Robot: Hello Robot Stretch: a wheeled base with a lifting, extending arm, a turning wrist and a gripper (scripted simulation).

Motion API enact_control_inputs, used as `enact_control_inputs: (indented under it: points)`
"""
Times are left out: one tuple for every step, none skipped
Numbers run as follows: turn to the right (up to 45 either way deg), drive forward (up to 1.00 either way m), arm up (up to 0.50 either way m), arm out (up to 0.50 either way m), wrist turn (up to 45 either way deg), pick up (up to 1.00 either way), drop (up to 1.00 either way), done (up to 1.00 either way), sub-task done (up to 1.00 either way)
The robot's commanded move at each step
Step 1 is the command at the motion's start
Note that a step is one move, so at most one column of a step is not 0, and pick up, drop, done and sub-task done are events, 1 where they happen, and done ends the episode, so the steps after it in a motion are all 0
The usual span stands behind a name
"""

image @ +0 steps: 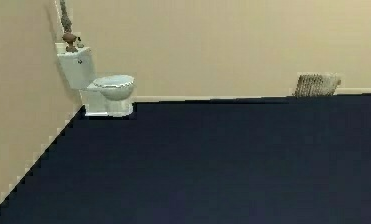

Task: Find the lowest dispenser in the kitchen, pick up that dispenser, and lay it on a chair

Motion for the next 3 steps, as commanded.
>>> enact_control_inputs:
  points:
    - [45.0, 0.0, 0.0, 0.0, 0.0, 0.0, 0.0, 0.0, 0.0]
    - [18.0, 0.0, 0.0, 0.0, 0.0, 0.0, 0.0, 0.0, 0.0]
    - [0.0, 1.0, 0.0, 0.0, 0.0, 0.0, 0.0, 0.0, 0.0]
